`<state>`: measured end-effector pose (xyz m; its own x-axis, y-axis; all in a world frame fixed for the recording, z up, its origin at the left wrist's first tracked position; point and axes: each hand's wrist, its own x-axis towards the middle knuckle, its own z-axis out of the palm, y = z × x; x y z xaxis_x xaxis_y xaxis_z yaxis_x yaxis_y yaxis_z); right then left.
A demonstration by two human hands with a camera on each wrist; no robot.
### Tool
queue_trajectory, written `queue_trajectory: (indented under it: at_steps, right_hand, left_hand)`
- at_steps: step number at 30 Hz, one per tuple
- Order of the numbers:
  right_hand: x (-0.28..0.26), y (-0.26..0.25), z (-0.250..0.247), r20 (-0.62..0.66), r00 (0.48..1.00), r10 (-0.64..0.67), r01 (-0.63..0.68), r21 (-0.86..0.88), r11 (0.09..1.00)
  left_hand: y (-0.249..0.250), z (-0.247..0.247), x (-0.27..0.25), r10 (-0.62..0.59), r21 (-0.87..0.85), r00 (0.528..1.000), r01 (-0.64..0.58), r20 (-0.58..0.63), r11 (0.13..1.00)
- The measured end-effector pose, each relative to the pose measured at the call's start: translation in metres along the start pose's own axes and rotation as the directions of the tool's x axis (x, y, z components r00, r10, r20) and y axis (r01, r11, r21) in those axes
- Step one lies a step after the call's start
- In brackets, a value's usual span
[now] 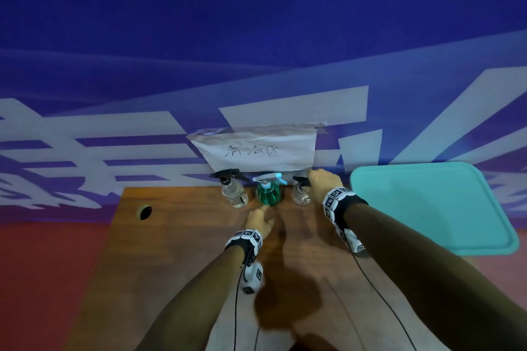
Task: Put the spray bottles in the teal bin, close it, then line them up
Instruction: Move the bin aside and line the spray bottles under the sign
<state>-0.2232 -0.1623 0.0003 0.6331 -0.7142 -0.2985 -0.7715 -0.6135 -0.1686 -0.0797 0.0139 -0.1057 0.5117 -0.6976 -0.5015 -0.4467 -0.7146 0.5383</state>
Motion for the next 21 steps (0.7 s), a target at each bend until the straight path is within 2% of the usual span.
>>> queue_trajectory:
  at_steps: [3,6,10,16,21]
  right_hand:
    - [-0.019,-0.004,-0.01,-0.086,0.996,-0.03,0.028,-0.016,0.999]
    - [-0.036,-0.014,-0.02,-0.164,0.983,-0.082,0.075,-0.053,0.996]
    - [-0.052,-0.036,-0.03,-0.219,0.97,-0.103,0.107,0.007,0.994]
    - [-0.051,-0.068,-0.028,-0.19,0.98,-0.066,0.09,0.124,0.988]
    - [-0.039,-0.081,-0.011,-0.161,0.982,-0.102,0.125,0.141,0.982]
  left_hand:
    - [0.003,-0.017,-0.009,-0.011,-0.023,0.998,0.01,-0.056,1.0]
    - [0.014,-0.037,-0.019,0.024,-0.072,0.995,-0.031,-0.101,0.997]
    - [0.026,-0.055,-0.025,0.052,-0.105,0.988,-0.068,-0.148,0.992]
    - [0.031,-0.074,-0.029,0.072,-0.102,0.988,-0.086,-0.136,0.991]
    - [0.026,-0.082,-0.024,0.083,-0.07,0.993,-0.09,-0.089,0.993]
